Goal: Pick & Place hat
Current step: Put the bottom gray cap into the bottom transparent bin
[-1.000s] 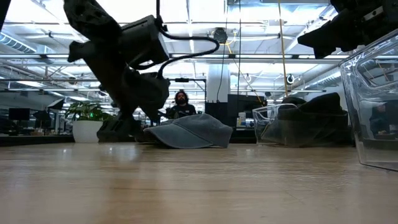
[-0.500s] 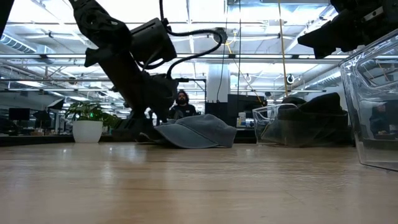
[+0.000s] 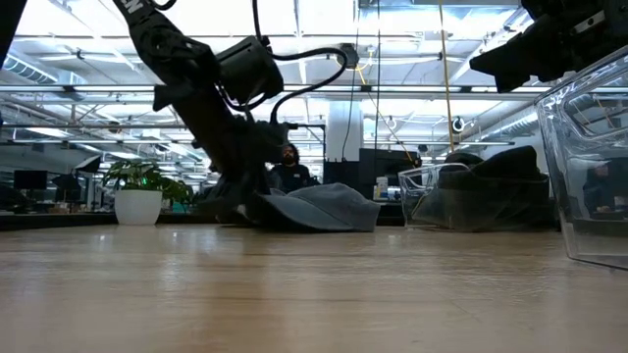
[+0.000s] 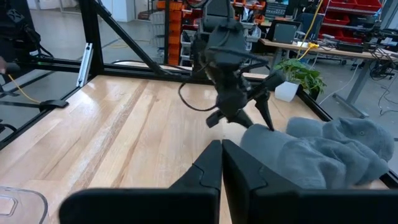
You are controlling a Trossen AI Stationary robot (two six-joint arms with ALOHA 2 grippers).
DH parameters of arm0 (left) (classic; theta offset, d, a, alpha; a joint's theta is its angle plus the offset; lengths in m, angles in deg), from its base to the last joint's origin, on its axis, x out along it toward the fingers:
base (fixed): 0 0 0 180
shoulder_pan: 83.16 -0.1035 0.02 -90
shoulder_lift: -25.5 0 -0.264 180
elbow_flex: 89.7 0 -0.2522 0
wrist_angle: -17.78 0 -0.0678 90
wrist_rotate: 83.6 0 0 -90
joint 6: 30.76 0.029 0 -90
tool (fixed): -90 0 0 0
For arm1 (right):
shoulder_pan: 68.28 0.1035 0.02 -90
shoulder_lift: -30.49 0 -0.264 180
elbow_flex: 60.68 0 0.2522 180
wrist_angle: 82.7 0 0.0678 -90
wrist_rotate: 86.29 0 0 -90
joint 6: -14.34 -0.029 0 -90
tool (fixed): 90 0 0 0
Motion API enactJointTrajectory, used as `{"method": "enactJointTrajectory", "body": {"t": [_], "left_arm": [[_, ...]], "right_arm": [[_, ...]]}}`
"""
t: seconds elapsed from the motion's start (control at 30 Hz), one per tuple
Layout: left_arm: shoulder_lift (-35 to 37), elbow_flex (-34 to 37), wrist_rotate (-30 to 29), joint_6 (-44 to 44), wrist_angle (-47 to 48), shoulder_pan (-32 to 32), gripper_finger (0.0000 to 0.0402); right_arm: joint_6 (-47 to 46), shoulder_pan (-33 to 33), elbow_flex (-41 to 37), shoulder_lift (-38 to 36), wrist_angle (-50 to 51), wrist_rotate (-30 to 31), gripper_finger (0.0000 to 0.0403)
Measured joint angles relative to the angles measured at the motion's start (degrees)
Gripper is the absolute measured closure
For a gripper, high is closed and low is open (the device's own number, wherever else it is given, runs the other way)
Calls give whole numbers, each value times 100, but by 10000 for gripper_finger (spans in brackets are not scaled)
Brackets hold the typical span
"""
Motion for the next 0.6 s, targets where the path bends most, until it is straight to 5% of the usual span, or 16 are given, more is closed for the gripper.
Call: {"method": "enactJointTrajectory", "body": {"t": [0.17, 0.37, 0.6], "left_arm": [[12, -13, -92, -375, -305, -134, 380], [99, -51, -142, -251, -670, 136, 392], [441, -564, -955, 604, -534, 928, 392]], "right_arm": [[0, 0, 0, -1, 0, 2, 403], [0, 0, 0, -2, 0, 2, 403], [-1, -2, 0, 41, -32, 25, 403]]}}
